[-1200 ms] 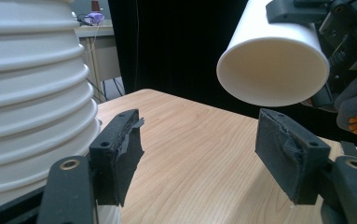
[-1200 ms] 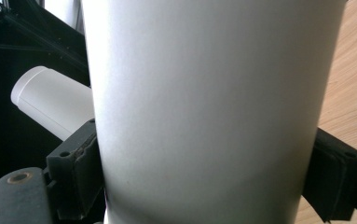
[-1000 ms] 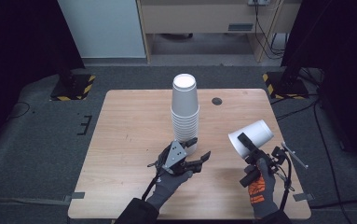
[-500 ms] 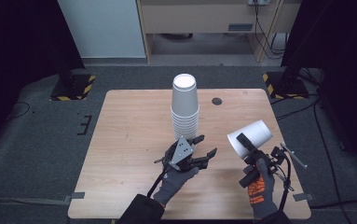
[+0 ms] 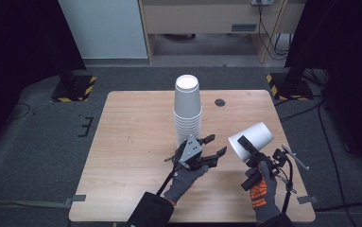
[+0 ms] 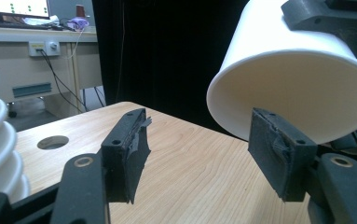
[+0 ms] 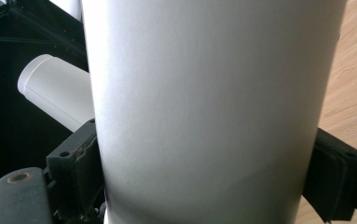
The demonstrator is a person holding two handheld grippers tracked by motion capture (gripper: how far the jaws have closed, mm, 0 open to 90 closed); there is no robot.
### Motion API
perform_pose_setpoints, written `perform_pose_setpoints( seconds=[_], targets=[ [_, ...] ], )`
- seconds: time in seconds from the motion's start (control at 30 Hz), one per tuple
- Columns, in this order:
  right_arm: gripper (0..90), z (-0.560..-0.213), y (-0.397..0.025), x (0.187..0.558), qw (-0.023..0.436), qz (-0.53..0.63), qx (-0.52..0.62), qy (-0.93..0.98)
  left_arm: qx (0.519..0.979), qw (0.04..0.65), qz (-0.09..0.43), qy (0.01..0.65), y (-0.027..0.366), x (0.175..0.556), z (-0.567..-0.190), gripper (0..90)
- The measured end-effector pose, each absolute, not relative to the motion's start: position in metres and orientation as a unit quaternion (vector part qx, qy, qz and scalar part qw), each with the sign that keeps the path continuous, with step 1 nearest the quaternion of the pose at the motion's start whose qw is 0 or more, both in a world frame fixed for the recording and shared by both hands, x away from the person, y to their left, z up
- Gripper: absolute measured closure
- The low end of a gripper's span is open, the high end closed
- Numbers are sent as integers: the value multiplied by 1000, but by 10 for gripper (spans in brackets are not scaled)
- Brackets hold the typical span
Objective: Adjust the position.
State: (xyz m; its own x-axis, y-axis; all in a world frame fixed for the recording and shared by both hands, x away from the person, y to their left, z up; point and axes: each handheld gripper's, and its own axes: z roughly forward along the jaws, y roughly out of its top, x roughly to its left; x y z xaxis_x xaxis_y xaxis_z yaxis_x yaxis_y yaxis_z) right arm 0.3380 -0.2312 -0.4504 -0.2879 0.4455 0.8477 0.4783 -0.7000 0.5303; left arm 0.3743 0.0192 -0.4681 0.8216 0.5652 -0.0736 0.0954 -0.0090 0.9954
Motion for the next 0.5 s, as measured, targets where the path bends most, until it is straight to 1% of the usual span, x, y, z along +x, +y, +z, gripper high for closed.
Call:
perform_pose_setpoints(
  seconds=[0.5],
  targets=[
    [141, -452, -228, 339, 21, -701, -596, -392, 687, 666, 185, 223, 0, 380, -459, 382]
  ],
)
